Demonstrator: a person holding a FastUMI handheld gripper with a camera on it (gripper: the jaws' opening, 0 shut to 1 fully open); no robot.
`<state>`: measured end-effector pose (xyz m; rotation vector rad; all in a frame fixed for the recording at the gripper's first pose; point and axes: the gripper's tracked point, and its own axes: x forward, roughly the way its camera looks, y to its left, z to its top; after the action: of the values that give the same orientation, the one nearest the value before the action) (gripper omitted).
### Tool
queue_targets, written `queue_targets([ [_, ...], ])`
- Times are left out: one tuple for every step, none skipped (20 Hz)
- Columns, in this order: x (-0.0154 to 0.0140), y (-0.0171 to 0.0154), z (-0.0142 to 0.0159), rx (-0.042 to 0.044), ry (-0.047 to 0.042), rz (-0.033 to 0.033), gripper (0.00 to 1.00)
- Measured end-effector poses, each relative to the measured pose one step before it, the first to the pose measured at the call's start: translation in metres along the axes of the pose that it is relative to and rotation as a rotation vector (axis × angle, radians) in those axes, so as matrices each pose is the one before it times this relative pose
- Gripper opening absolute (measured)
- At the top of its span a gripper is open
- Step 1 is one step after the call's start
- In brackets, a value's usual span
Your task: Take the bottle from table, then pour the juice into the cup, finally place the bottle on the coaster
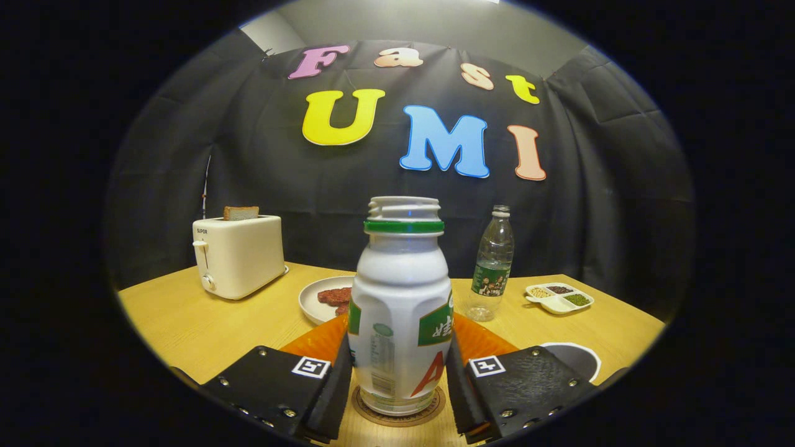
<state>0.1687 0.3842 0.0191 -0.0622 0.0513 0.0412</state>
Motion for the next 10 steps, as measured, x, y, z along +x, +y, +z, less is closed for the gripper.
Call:
queue_targets([
  [0.00140,-0.00074,-0.00306,-0.00059,0.00717,-0.00321,0.67],
  [0.00094,0.00086,-0.00345,-0.00148,0.00578,0.00494,0.67],
  [-0.00039,-0.00039,-0.00061,-0.00001,0.00130,0.00155,0.67],
  [0.00036,-0.00045,0.00173,0.00443,-0.00746,0.00097,0.67],
  [0.00046,-0.00019,-0.00197,0.00265,0.00079,-0.00048,0.67],
  [0.00083,-0.00103,0.00137,0.00437,-0.00323,-0.00123,0.67],
  [0.00004,-0.00041,-0.00009,0.00270,-0.00045,-0.00113,0.67],
  [0.00131,0.00015,-0.00006,-0.00049,-0.00350,0.00073,0.67],
  [0.00002,0.00115,-0.00011,-0.00031,-0.00108,0.00290,0.68],
  [0.00097,0.00109,-0.00094,0.00224,0.00044,0.00458,0.69],
])
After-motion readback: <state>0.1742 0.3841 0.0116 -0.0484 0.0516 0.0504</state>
